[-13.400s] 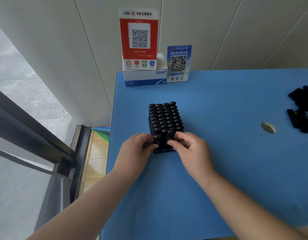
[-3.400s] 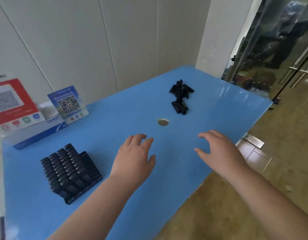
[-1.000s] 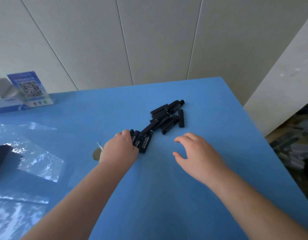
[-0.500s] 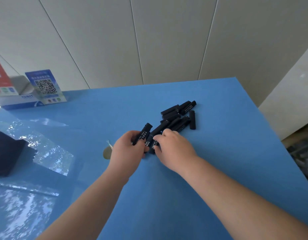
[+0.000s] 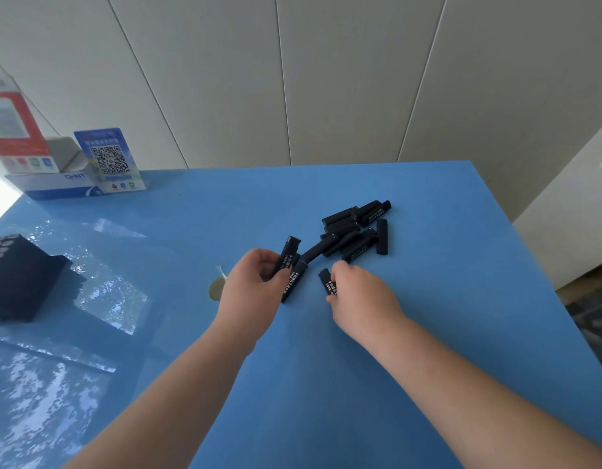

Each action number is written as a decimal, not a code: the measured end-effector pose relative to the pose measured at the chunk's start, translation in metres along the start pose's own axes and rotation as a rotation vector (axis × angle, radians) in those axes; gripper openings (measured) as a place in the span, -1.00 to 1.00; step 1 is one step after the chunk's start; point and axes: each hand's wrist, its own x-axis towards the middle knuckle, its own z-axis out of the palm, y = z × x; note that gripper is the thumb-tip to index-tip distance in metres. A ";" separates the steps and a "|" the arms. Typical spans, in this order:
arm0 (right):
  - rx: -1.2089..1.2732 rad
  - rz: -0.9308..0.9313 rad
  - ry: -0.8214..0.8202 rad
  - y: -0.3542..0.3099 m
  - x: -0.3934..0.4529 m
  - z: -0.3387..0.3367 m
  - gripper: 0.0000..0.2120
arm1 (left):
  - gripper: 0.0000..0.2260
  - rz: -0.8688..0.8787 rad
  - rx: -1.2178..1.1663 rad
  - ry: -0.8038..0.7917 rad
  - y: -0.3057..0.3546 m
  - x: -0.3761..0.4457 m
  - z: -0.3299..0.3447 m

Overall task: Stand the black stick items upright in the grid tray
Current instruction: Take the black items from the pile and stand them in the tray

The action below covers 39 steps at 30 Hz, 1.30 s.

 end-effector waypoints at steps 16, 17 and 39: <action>0.605 0.118 -0.025 0.041 -0.034 -0.012 -0.94 | -0.89 -0.090 -0.072 0.007 -0.001 -0.042 -0.011; 0.672 0.098 -0.028 0.038 -0.036 -0.013 -0.94 | -0.88 -0.094 -0.080 0.004 -0.003 -0.044 -0.015; 1.001 -0.280 -0.219 -0.172 -0.081 0.034 -0.93 | -0.86 -0.032 -0.409 0.181 -0.099 -0.111 -0.203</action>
